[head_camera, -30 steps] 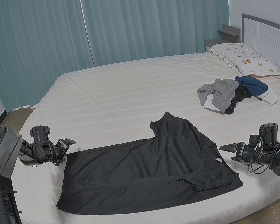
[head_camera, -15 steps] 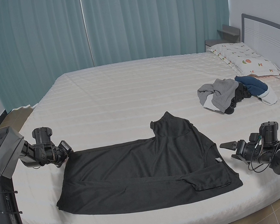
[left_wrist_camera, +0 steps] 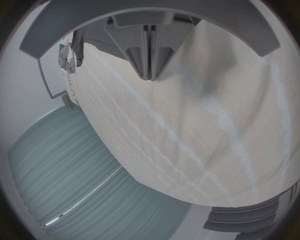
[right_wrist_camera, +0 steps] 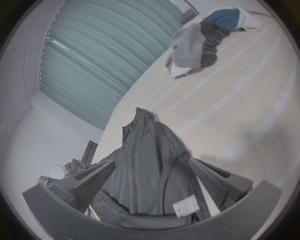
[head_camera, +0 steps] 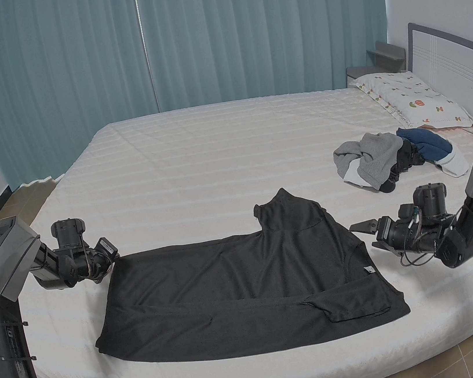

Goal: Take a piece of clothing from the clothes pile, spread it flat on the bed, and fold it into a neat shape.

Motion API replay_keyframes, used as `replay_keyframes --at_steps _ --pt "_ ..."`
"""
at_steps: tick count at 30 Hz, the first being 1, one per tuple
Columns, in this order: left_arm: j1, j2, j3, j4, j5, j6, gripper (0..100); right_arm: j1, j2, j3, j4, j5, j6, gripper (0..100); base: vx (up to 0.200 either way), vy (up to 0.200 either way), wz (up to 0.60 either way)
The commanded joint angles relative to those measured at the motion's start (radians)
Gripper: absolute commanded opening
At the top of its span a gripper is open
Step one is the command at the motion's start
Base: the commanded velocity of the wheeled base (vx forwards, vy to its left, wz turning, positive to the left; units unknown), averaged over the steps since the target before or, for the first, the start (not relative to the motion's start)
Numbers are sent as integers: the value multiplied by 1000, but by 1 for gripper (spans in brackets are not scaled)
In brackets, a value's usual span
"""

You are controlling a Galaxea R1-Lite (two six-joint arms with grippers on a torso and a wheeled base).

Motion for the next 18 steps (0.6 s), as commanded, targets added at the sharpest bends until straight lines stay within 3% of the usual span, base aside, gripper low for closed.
replay_keyframes --at_steps 1,7,18 --pt "20 -24 10 -4 -2 -58 0 57 115 -287 225 -48 -63 100 0 0 0" --pt "22 -41 7 -4 0 -91 0 66 182 -517 415 -122 -123 100 0 0 0" --pt "49 -54 -4 -12 23 -93 0 92 291 -666 447 -140 -137 100 0 0 0"
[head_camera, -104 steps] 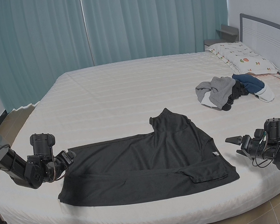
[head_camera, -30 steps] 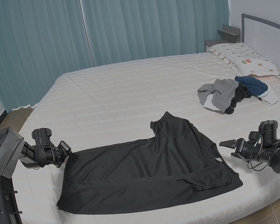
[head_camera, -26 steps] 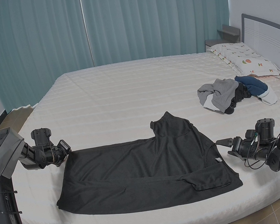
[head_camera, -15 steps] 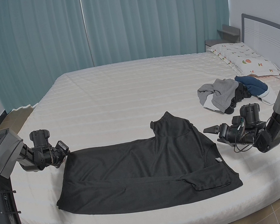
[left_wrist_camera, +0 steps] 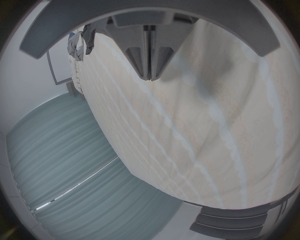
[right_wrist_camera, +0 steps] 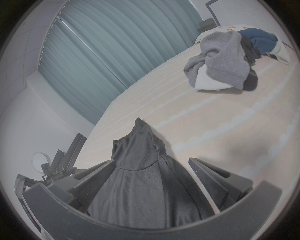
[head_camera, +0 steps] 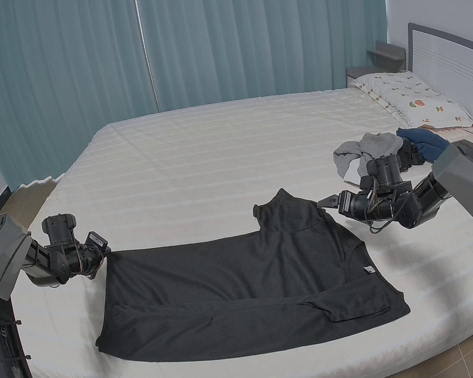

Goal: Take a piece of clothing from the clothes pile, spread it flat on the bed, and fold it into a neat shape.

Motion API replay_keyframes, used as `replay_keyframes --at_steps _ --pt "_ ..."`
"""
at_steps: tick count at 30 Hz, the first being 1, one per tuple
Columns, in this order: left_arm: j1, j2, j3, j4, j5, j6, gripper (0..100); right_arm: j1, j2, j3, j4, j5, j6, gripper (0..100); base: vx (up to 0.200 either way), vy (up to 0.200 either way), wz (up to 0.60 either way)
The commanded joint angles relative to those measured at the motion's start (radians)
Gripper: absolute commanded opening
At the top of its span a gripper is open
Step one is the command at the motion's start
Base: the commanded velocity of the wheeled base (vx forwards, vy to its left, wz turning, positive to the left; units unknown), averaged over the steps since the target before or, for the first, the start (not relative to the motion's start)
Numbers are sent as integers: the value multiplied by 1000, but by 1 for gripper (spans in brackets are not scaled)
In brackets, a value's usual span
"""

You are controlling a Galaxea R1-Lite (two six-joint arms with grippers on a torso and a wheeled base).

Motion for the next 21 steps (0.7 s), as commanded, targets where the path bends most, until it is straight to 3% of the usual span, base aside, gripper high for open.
replay_keyframes --at_steps 1,15,21 --pt "23 -13 -11 -2 18 -1 0 8 77 -58 22 -2 -1 100 0 0 0" --pt "26 -5 -13 0 35 5 0 -52 62 -44 21 4 42 100 0 0 0" --pt "25 -5 -13 0 35 5 0 -66 29 43 15 41 85 100 0 0 0"
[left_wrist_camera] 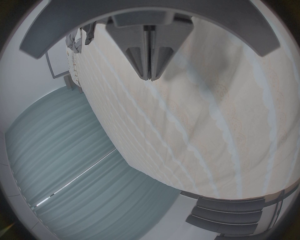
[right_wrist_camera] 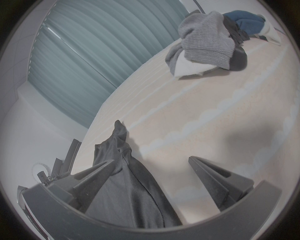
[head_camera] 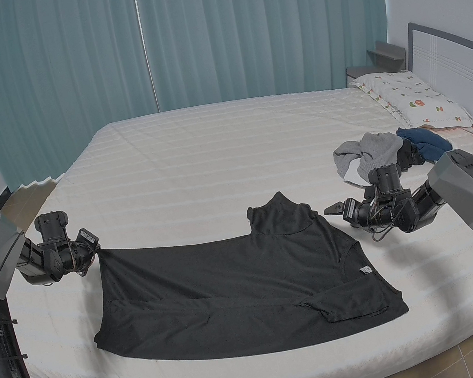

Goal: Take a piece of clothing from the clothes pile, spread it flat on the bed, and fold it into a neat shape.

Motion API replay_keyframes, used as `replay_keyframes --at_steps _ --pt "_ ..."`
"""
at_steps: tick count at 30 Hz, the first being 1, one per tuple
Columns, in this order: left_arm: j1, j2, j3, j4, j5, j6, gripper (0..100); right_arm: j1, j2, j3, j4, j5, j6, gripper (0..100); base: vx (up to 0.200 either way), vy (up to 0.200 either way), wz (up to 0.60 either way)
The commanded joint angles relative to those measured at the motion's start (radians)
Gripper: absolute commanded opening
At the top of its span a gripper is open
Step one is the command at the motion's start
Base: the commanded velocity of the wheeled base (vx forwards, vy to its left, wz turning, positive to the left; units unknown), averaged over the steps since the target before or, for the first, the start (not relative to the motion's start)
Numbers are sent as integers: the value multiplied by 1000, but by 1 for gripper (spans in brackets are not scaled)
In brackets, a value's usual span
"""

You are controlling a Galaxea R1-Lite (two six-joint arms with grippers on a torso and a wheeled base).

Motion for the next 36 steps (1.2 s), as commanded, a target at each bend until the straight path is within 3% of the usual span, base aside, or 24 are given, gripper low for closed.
replay_keyframes --at_steps 1,3,4,20,30,31,36 --pt "0 2 0 0 -1 0 0 -10 -27 59 -2 26 8 100 0 0 0" --pt "0 2 0 0 1 0 0 -12 -28 66 -2 29 6 100 0 0 0" --pt "0 2 0 0 1 0 0 -12 -28 66 -2 29 6 0 0 0 0" --pt "0 2 -5 6 1 0 0 -76 -87 188 3 65 -44 0 0 0 0" --pt "0 2 -5 6 1 0 0 -65 -108 200 0 100 -44 0 0 0 0" --pt "0 2 -5 6 1 0 0 -62 -108 198 0 106 -44 100 0 0 0" --pt "0 2 -5 7 1 0 0 -42 -101 206 -3 115 -44 100 0 0 0"
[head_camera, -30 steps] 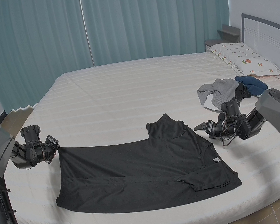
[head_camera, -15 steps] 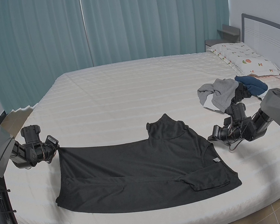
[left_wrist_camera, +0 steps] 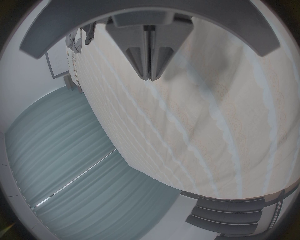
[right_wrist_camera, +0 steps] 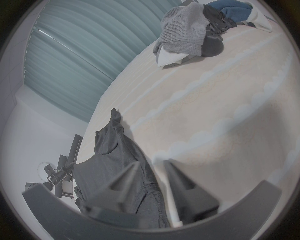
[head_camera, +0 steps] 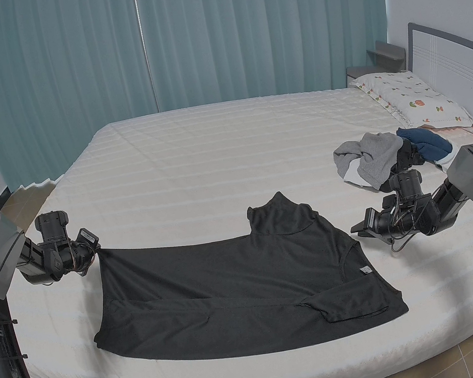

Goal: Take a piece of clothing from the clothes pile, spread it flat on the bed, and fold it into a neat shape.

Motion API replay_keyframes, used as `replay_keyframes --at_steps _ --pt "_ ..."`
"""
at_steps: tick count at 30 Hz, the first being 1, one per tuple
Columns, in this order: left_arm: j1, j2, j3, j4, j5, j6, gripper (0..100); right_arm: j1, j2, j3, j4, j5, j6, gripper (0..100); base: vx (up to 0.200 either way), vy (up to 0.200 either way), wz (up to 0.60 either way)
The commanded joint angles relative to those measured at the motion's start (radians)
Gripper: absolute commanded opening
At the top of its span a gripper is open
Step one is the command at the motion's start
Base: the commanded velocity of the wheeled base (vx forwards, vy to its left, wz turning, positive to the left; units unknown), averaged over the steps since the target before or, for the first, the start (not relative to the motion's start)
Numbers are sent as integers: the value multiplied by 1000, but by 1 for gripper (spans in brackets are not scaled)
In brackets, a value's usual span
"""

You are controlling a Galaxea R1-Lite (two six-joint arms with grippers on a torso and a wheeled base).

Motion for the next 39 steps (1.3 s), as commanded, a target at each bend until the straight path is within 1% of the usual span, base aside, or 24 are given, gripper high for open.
replay_keyframes --at_steps 1,6,7,16,23,31,34,36,37,39 --pt "0 1 0 0 0 0 0 14 2 1 -3 3 0 100 0 0 0" --pt "0 1 0 0 0 0 0 26 9 -2 -1 6 8 100 0 0 0" --pt "0 1 0 0 0 0 0 27 18 -2 0 6 8 0 0 0 0" --pt "0 1 0 0 0 0 0 12 24 4 -3 -1 8 0 0 0 0" --pt "0 -2 0 1 0 0 0 -19 -7 46 0 -4 -8 0 0 0 0" --pt "0 -2 0 1 0 0 0 -25 -22 66 6 -4 -23 0 0 0 0" --pt "0 -2 0 1 0 0 0 -23 -25 81 16 -4 -63 0 0 0 0" --pt "-1 -2 0 1 0 1 0 -22 -17 87 14 -6 -112 0 0 0 0" --pt "0 -2 0 1 0 1 0 -19 -17 86 10 -6 -118 100 0 0 0" --pt "-1 -2 2 1 0 1 0 -12 -21 75 5 -4 -118 100 0 0 0"
